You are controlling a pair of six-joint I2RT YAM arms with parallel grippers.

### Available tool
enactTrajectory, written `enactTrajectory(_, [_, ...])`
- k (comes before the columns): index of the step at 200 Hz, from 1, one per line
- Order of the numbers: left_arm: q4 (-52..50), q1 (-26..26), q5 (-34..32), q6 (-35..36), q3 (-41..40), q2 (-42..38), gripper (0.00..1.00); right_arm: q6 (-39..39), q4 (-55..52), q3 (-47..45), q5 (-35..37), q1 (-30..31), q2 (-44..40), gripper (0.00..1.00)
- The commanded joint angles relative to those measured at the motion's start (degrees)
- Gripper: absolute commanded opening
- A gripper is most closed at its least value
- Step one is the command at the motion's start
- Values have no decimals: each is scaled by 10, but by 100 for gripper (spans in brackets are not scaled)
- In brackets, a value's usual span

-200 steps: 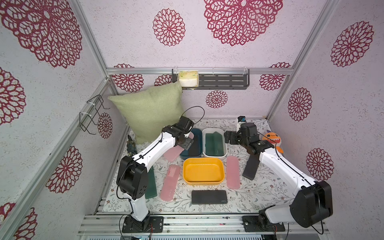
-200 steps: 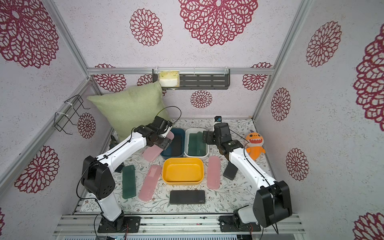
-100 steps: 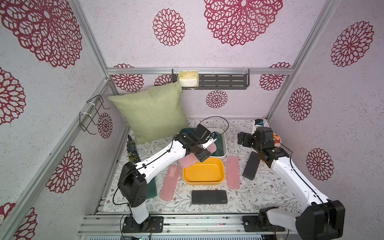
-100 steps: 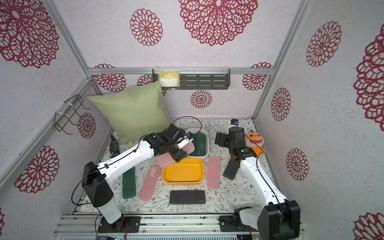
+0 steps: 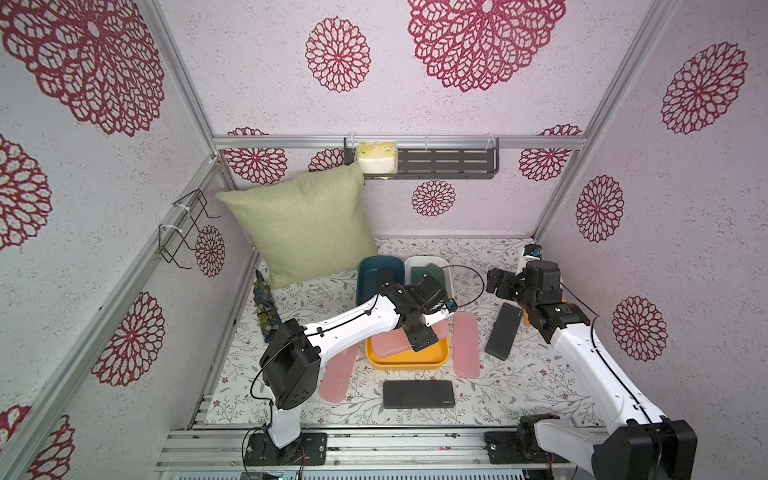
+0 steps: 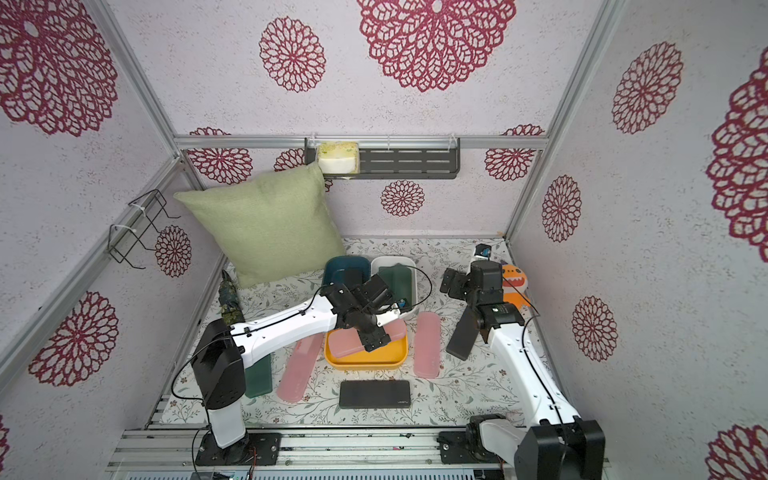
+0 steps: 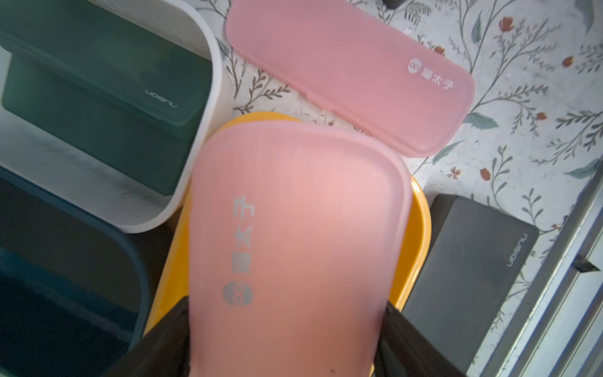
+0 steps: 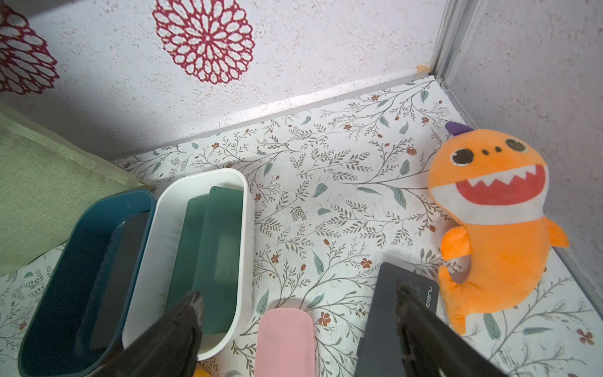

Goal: Place the pencil cases by color into the storage box
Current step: Place the pencil case at the storage box.

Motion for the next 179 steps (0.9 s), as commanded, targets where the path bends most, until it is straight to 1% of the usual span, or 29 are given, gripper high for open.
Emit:
enactTrajectory(1, [-4, -4, -25, 22, -17, 3, 67, -1, 12, -1, -13, -7, -23, 94])
enactTrajectory(46, [10, -4, -8, 40, -41, 8, 70, -2, 21, -20, -22, -17, -26, 94])
enactTrajectory(70, [27, -4, -16, 43, -49, 17, 70, -2, 27, -25, -29, -21, -25, 94])
enactTrajectory(106, [32, -5, -24, 49, -36, 35, 70, -2, 31, -29, -35, -24, -22, 94])
enactTrajectory(142, [32, -8, -24, 55, -22, 35, 70, -3, 36, -35, -40, -27, -19, 94])
enactTrajectory(146, [31, -8, -25, 55, -21, 56, 71, -2, 37, -35, -40, -28, -18, 94])
enactTrajectory(179, [29, -12, -24, 59, -5, 64, 71, -1, 43, -38, -45, -30, -15, 94])
